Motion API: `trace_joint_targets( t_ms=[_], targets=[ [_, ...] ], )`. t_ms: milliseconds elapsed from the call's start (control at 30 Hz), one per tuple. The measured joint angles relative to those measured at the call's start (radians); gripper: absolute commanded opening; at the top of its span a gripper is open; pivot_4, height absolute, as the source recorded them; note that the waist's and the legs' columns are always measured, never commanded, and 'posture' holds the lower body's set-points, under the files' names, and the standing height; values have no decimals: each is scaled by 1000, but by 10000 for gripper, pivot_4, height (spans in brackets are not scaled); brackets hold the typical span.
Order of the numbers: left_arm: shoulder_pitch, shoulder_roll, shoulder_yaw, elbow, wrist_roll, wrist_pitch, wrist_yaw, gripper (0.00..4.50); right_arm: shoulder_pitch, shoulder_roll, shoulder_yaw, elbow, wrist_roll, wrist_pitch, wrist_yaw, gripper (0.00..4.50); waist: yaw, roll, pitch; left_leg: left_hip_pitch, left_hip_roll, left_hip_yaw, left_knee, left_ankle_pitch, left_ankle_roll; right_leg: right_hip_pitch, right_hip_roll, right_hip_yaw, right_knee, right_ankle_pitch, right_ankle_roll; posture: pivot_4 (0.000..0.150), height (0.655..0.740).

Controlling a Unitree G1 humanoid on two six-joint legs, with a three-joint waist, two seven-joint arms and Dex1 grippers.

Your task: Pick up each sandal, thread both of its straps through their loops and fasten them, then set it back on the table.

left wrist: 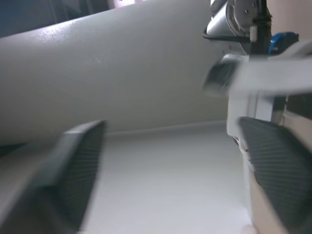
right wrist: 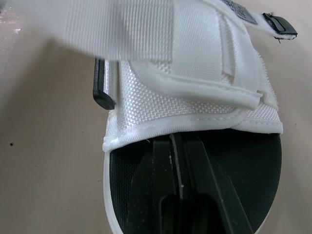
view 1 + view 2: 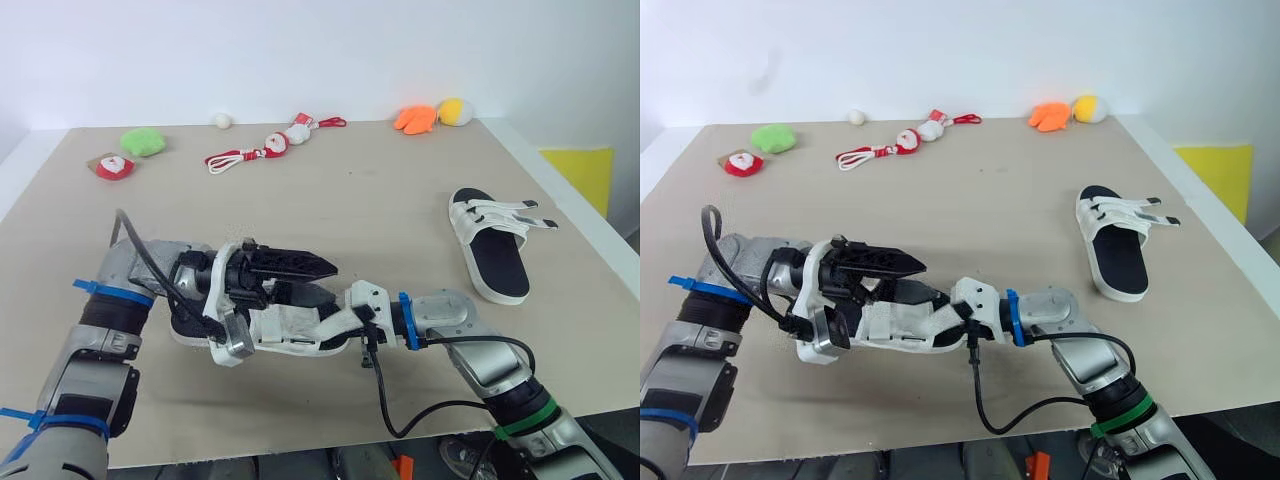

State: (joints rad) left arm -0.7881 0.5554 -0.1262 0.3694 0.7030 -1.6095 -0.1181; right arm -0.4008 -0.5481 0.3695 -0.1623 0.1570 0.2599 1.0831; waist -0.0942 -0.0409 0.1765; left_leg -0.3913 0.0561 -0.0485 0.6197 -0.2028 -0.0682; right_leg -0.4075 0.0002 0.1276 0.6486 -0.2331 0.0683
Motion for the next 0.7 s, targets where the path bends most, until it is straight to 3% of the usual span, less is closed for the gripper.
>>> trace_joint_targets(
  t_ms=[167, 300, 433, 700],
  targets=[
    [72, 25, -15, -76, -81, 75, -6, 44708, 0, 0, -1, 0, 0, -1, 3, 0, 0, 0, 0, 0, 0, 0, 0, 0, 0, 0, 0, 0, 0, 0, 0, 1500, 7400],
    [172, 103, -31, -157, -158, 153, -34, 44708, 2, 0, -3, -1, 1, 3, 4, 0, 1, 1, 0, 0, 0, 0, 0, 0, 0, 0, 0, 0, 0, 0, 0, 1500, 7400],
    [257, 122, -88, -197, -157, 199, -95, 44708, 1, -1, -2, 4, 0, 0, 5, 0, 3, 1, 0, 0, 0, 0, 1, 0, 0, 1, 0, 0, 0, 0, -1, 1500, 7400],
    [241, 110, -100, -212, -133, 226, -129, 44708, -7, -1, -2, 13, 0, -4, 16, 0, 6, 1, 0, 1, 0, 0, 0, 1, 1, 0, 0, 0, 0, 0, -1, 1500, 7400]
  ],
)
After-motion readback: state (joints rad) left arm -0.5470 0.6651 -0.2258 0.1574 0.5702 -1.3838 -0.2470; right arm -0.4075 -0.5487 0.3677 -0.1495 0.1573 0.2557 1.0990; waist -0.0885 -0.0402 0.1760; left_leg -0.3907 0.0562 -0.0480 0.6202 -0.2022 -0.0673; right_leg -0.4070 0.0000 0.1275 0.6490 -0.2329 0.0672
